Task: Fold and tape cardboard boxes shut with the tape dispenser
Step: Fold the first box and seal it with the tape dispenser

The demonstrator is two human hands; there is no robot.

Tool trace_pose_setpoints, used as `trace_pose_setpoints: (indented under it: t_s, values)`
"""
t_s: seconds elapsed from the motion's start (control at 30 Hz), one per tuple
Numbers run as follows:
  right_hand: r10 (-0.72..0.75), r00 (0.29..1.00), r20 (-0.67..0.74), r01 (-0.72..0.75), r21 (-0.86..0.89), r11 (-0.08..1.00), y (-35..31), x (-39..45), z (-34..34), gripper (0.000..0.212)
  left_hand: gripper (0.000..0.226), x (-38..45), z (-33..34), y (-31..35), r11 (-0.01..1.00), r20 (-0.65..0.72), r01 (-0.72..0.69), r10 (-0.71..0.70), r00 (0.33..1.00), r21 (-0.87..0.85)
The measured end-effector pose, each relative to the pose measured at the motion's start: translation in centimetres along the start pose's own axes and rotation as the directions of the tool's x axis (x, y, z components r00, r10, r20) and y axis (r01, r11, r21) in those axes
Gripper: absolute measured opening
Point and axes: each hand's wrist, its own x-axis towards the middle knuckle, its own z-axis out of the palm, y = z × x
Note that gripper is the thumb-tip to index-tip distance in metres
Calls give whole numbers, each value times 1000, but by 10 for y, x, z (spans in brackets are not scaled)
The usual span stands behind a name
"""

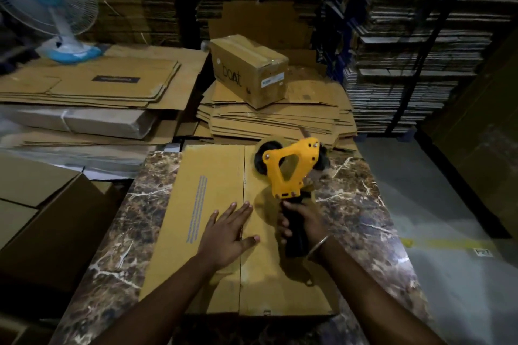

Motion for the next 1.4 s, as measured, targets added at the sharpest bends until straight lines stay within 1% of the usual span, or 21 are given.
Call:
trace_pose_setpoints:
  t_s: [0.03, 0.07, 0.1, 0.13, 0.17, 0.2, 0.23, 0.27, 0.37, 0.5, 0.63, 0.73, 0.8, 0.87, 0.97, 1.07, 1.1, 1.17, 1.27, 1.33, 1.4]
  values:
    - [39, 998, 45, -41, 34, 999, 9, 4, 1, 17, 76, 3, 1, -2, 992, -18, 27, -30, 999, -124]
    - [65, 994, 91, -72, 72, 995, 17, 9, 1, 17, 69, 8, 0, -4, 946, -29, 63, -76, 997, -318]
    - [77, 986, 148, -94, 112, 989, 26, 14, 0, 20, 63, 13, -2, -4, 814, -27, 92, -131, 991, -574]
    - [80, 976, 204, -112, 148, 983, 33, 18, -1, 26, 59, 17, -5, -4, 591, -13, 104, -190, 982, -800]
    - [80, 966, 246, -123, 168, 978, 39, 20, -2, 30, 60, 23, -8, -4, 355, 22, 112, -249, 968, -928]
    - [76, 959, 274, -128, 178, 976, 43, 21, -3, 33, 65, 27, -14, -3, 192, 72, 134, -303, 950, -972]
    - [73, 953, 295, -131, 183, 974, 46, 21, -4, 33, 71, 29, -20, -2, 112, 127, 175, -346, 930, -978]
    - [71, 949, 307, -134, 188, 973, 47, 21, -5, 34, 76, 32, -27, 1, 85, 166, 212, -375, 912, -973]
    - [81, 948, 307, -145, 192, 971, 48, 22, -9, 35, 81, 41, -41, 6, 35, 278, 306, -325, 904, -952]
    - [89, 952, 292, -148, 185, 972, 50, 25, -7, 38, 73, 48, -56, 12, -27, 360, 369, -290, 887, -929]
    - [80, 960, 267, -131, 179, 975, 50, 25, -5, 40, 66, 50, -61, 12, -19, 349, 358, -271, 897, -934]
    - [39, 975, 220, -85, 206, 975, 52, 22, -3, 54, 63, 43, -58, 9, 2, 359, 371, -251, 899, -928]
    - [2, 982, 189, -50, 245, 968, 54, 20, -2, 63, 64, 41, -55, 4, -3, 313, 324, -262, 913, -946]
    - [-27, 986, 166, -15, 249, 968, 52, 20, 1, 62, 63, 38, -54, -1, -9, 291, 298, -248, 924, -955]
    - [-134, 991, 17, 133, 59, 989, 41, 15, 15, 50, 62, 35, -56, -5, -38, 285, 284, -227, 931, -958]
    - [-286, 950, -128, 270, -129, 954, 35, 13, 32, 20, 61, 32, -53, -9, -71, 266, 256, -259, 929, -964]
    - [-317, 934, -165, 288, -176, 941, 36, 13, 34, 22, 63, 31, -52, -10, -103, 268, 249, -271, 925, -963]
    - [-385, 891, -242, 331, -236, 914, 39, 14, 34, 37, 67, 31, -50, -13, -160, 279, 242, -289, 916, -957]
    - [-443, 832, -335, 349, -306, 886, 41, 13, 25, 45, 69, 32, -50, -16, -182, 278, 233, -292, 915, -955]
    - [-504, 787, -355, 349, -417, 839, 45, 13, 18, 41, 60, 29, -50, -13, -131, 253, 223, -291, 923, -966]
    - [-563, 748, -352, 328, -541, 774, 53, 14, 15, 36, 46, 25, -49, -9, -41, 196, 192, -282, 939, -981]
